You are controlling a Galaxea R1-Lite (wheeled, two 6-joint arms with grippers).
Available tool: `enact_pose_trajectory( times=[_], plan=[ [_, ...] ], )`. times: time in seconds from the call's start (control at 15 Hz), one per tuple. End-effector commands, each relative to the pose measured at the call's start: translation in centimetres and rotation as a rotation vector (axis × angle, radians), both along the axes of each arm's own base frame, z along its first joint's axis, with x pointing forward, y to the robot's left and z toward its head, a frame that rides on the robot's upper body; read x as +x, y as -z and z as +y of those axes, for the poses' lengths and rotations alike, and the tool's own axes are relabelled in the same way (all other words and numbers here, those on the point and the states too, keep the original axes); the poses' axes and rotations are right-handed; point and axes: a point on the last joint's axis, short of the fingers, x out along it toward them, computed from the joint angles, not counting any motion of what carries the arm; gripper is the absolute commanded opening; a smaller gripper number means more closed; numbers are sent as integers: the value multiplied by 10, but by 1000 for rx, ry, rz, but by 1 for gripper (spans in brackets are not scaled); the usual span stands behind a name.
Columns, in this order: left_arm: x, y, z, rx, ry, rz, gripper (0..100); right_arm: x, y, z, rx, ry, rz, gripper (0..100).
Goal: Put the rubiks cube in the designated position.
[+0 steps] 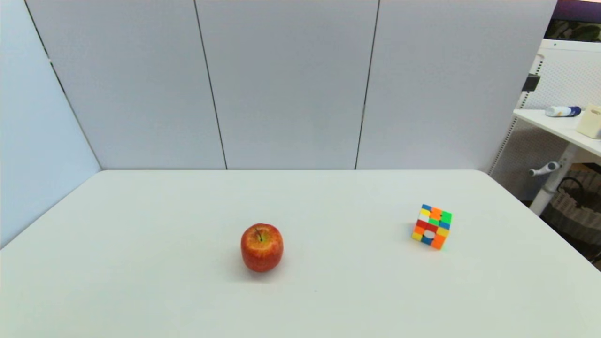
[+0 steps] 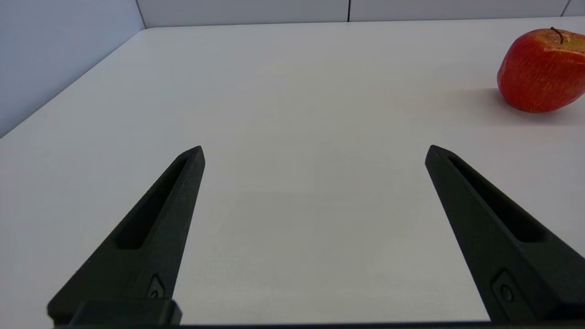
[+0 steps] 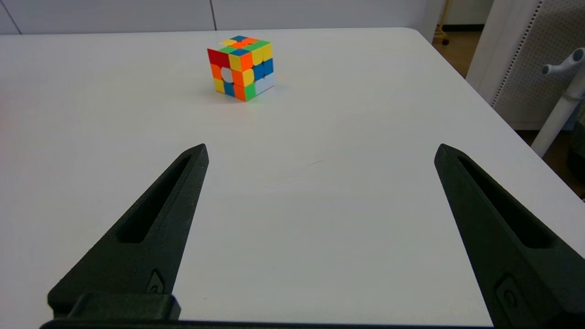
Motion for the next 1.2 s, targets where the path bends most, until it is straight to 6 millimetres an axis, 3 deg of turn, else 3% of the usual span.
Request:
enact_pose_trajectory(
  times=[0.07,0.27,0.6,0.8,1.2],
  plan=[
    [0,0,0,1,0,0,100,0,0,0,1,0,3,100],
    [0,0,0,1,0,2,100,2,-5,0,2,0,30,100],
    [0,0,0,1,0,0,100,10,-88,0,6,-20,-12,100],
    [0,0,0,1,0,0,100,43,-159,1,6,-35,0,100],
    [0,0,0,-7,0,-1,100,151,-229,18,-13,-147,213,100]
  ],
)
